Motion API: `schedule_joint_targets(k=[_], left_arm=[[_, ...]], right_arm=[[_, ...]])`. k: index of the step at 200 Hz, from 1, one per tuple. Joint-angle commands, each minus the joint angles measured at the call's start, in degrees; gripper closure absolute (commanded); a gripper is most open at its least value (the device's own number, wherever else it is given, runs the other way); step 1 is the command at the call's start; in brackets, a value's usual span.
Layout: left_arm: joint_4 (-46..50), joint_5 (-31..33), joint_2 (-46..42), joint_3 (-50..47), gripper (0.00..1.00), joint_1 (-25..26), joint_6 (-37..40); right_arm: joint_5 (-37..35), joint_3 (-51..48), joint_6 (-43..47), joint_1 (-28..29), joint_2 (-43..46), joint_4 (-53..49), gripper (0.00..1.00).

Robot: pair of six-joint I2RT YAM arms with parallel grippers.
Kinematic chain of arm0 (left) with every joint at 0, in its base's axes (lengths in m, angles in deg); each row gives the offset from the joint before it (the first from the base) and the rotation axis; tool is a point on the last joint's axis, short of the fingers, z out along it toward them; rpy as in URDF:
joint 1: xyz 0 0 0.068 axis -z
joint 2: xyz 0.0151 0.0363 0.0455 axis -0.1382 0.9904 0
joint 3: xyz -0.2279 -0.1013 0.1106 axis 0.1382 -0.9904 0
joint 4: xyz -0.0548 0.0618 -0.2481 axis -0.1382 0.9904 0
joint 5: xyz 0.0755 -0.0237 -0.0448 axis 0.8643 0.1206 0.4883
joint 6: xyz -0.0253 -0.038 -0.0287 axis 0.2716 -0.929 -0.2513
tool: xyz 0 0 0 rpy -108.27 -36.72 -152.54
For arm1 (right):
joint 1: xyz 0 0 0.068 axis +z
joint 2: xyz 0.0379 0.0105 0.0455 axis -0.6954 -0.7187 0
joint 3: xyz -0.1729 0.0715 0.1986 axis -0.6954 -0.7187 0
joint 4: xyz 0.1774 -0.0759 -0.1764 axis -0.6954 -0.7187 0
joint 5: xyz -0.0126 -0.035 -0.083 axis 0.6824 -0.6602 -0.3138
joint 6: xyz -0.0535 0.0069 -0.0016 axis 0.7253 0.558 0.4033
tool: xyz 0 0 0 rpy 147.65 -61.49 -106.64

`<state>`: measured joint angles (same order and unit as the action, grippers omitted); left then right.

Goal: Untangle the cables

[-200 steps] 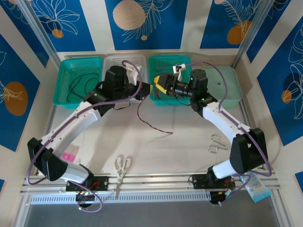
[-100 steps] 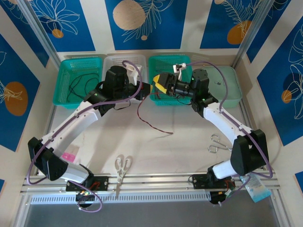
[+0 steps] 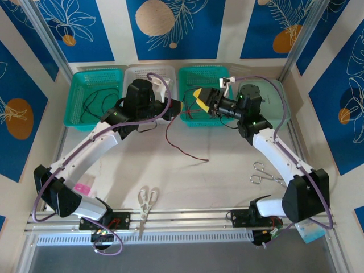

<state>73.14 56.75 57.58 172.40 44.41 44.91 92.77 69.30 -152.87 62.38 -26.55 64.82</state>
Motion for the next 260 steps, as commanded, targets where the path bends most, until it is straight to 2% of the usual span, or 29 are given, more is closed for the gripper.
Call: schedule_joint_targets(k=[1,41,101,120,131,139,149,162,174,199,218,235,260], left_arm=[[-0.92,-1.15,0.1,0.8,1.0,-0.5,0.5],[-0.62,-1.22,0.41,1.33,1.0,-0.43,0.5],[-1.2,-1.77,0.53,1.2,1.0,-0.48,-0.2],[-1.17,-1.75,0.45,1.29,1.0,-0.46,-0.2],[-1.11,-1.77,0.36,1.24,1.0,-0.5,-0.07],[-0.99,-1.65,0.31,1.2,1.0,-0.43,0.02],[-0.86,-1.58,0.23,1.22,1.0,-0.44,0.19],[-0.65,-1.42,0.09,1.2,1.0,-0.44,0.3],[-0.34,-0.47,-0.14,1.24,1.0,-0.46,0.47],[-0.95,2.71,-1.48,0.31,1.0,-1.24,0.6],[-1.7,3.55,-2.9,0.31,1.0,-2.34,0.37],[-0.91,3.53,-3.67,1.72,1.0,-3.28,0.8],[1.98,3.33,-4.33,4.99,1.0,-4.35,2.27]], right_arm=[[-3.3,-2.02,0.19,-0.21,3.11,-6.21,0.37],[-5.83,-6.14,-5.26,0.75,2.77,-4.58,0.38],[-5.04,-3.99,-8.54,2.94,-3.54,-1.49,0.38],[-4.61,-3.12,-9.45,3.29,-5.49,0.38,0.41],[-4.41,-2.58,-9.59,3.43,-6.21,1.03,0.45],[-4.43,-2.25,-9.57,3.47,-6.47,1.27,0.53],[-4.56,-2.07,-9.44,3.47,-6.59,1.25,0.71],[-5.22,-1.86,-8.92,3.47,-6.01,-0.16,1.0],[-7.25,-2.21,-7.84,3.32,-4.24,-2.41,1.0],[-17.95,-4.81,-4.35,2.8,2.95,-8.57,1.0],[-22.36,-3.59,0.24,0.74,7.08,-14.71,1.0],[-23.62,-0.7,4.44,-2.01,9.01,-20.58,1.0],[-22.36,2.17,7.9,-7.6,10.95,-23.72,1.0]])
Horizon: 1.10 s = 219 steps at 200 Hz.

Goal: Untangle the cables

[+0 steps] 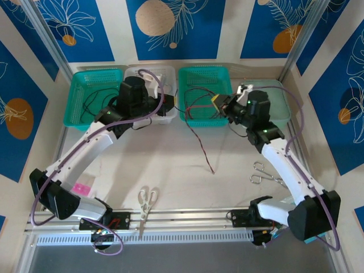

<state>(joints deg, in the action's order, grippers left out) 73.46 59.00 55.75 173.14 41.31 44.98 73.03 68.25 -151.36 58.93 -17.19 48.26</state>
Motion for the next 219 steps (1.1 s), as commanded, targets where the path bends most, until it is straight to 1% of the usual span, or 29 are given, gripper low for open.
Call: schedule_joint_targets(k=[1,31,53,67,86,109,116,136,150,177,191,219], left_arm=[[1.71,1.08,-2.48,4.31,1.0,-1.31,2.29],[5.21,2.7,-3.75,7.53,1.0,-3.97,3.94],[6.85,5.5,-5.14,8.31,1.0,-9.15,1.94],[7.31,9.46,-6.41,7.92,1.0,-12.65,0.36],[5.36,12.79,-8.96,5.89,1.0,-16.57,-0.37],[2.06,18.03,-12.83,2.84,1.0,-19.12,0.38],[1.26,20.29,-13.91,1.92,1.0,-19.52,1.05],[-0.5,32.75,-16.5,-1.53,1.0,-20.24,1.57],[-4.37,38.58,-18.12,-5.02,1.0,-20.62,2.27],[-11.89,45.09,-19.99,-9.91,1.0,-20.7,5.12],[-14.01,47.98,-20.22,-11.19,1.0,-20.66,6.77],[-18.94,54.96,-21.12,-13.94,1.0,-20.65,10.09]], right_arm=[[-2.54,3.32,6.53,-4.37,1.62,-7.24,1.0],[-0.44,8.09,10.58,-12.02,2.9,-11.28,1.0],[0.97,10.93,13.6,-17.21,3.66,-12.94,1.0],[1.13,12.69,14.74,-20.35,4.02,-14.5,1.0],[0.67,14.17,15.78,-24.43,4.68,-15.95,1.0],[-1.92,14.89,17.5,-28.61,5.84,-17.1,1.0],[-3.95,15.32,18.52,-29.3,6.03,-18.32,1.0],[-11.78,18.02,22.27,-29.56,5.76,-24.2,1.0],[-16.42,17.97,24.21,-29.56,5.93,-25.62,1.0],[-26.64,16.11,26.59,-29.72,7.06,-25.0,1.0],[-31.84,15.82,26.9,-30.16,7.27,-25.73,1.0],[-37.26,15.72,26.63,-30.69,7.29,-27.28,1.0]])
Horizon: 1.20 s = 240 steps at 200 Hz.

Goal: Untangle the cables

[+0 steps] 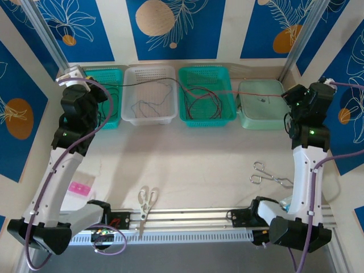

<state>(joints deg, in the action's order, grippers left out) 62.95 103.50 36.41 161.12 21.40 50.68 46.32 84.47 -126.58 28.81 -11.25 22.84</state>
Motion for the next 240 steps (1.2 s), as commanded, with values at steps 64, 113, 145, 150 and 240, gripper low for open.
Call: schedule_joint_targets(k=[64,113,145,150,240], left_arm=[[-14.75,14.63,-2.7,-4.6,1.0,-0.74,6.39],[-18.75,8.96,3.15,1.36,1.0,-0.8,10.6],[-24.64,9.44,7.27,6.11,1.0,-0.72,15.15],[-25.56,9.73,7.95,6.99,1.0,-0.73,15.84],[-41.53,11.43,24.65,24.38,1.0,-0.84,38.83]], right_arm=[[-9.77,-3.21,-2.06,-3.63,3.08,-0.99,1.0],[-1.56,-2.37,-4.01,-3.48,2.73,0.27,1.0],[0.86,-0.53,-3.43,-2.86,2.9,0.02,1.0],[1.24,-0.35,-3.31,-2.78,2.9,0.02,1.0],[4.42,-0.12,-3.57,-1.81,1.59,0.24,1.0]])
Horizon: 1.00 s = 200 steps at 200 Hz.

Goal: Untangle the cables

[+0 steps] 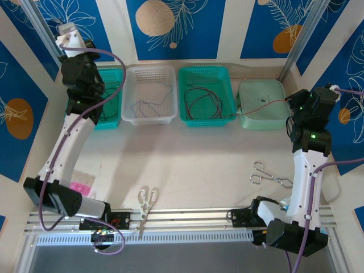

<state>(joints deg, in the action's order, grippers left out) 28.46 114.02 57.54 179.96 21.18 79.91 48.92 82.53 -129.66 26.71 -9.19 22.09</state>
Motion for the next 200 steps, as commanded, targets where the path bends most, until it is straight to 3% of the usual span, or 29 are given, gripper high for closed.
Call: schedule_joint_targets(k=[1,49,123,147,170,200], left_arm=[[-7.21,0.96,3.76,5.81,1.0,-0.6,9.79],[-10.82,3.3,10.33,7.96,1.0,-1.07,14.5],[-7.7,10.16,14.35,-9.82,1.0,-5.56,-3.07],[4.34,8.18,15.51,-11.85,1.0,-7.93,-14.98],[19.96,1.31,16.57,-11.34,1.0,-12.1,-31.02],[29.09,-7.38,18.87,-10.44,1.0,-15.95,-39.4]], right_arm=[[1.8,1.86,-0.51,0.29,-0.47,0.98,1.0],[3.92,3.1,-1.65,1.08,-1.26,0.81,1.0],[8.91,4.79,-0.75,2.34,-1.79,1.78,1.0],[10.42,5.68,0.15,3.13,-1.75,1.96,1.0],[13.04,6.24,0.91,4.86,-1.2,3.67,1.0],[13.97,8.6,3.38,9.36,-1.56,4.72,1.0]])
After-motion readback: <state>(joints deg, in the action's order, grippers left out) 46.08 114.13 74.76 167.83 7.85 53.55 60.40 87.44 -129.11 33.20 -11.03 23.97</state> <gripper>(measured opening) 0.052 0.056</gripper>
